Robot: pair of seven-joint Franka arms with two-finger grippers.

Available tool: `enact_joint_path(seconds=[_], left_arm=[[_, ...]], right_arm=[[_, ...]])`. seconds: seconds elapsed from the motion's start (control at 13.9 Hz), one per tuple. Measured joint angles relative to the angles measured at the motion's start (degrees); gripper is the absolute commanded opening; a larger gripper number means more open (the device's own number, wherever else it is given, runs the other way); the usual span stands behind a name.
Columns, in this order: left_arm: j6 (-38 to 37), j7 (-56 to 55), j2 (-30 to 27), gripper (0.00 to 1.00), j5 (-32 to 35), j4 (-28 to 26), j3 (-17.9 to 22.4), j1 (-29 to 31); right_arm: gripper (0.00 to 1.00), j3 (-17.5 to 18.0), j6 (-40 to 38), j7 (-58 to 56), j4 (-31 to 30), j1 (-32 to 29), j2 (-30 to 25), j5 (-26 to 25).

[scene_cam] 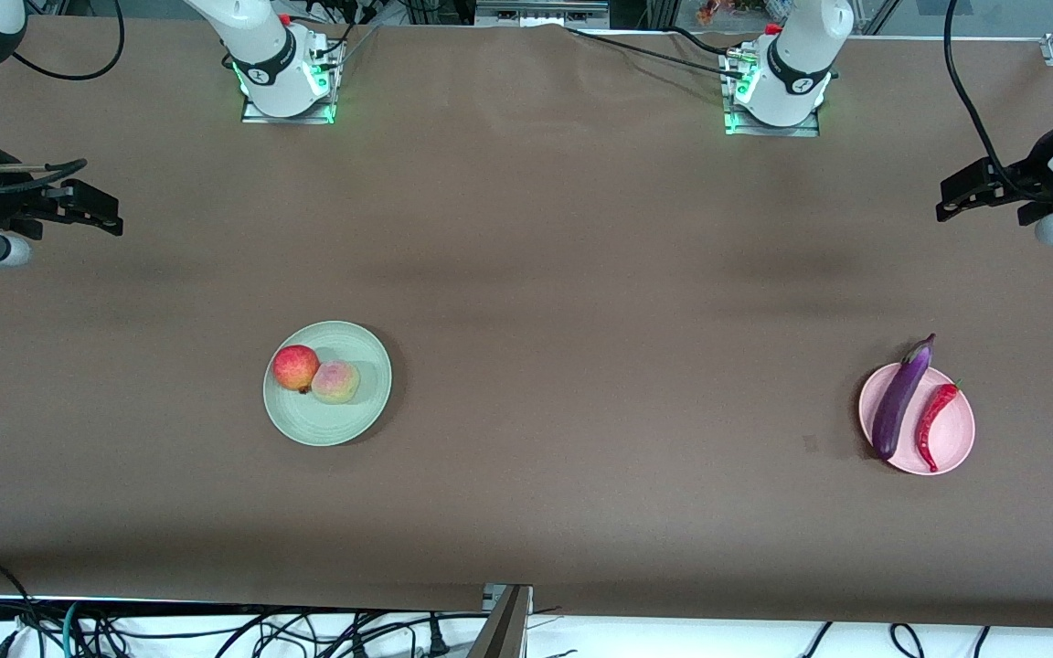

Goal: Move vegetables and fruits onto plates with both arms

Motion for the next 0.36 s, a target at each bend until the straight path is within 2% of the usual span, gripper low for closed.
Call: enact_joint_path(seconds=[0.36], left_arm=[[0.0, 0.0, 0.4, 1.00, 0.0, 0.9, 0.1, 0.0]], right_arm=[[1.00, 0.0, 0.0, 0.0, 0.0, 0.0, 0.1, 0.0]])
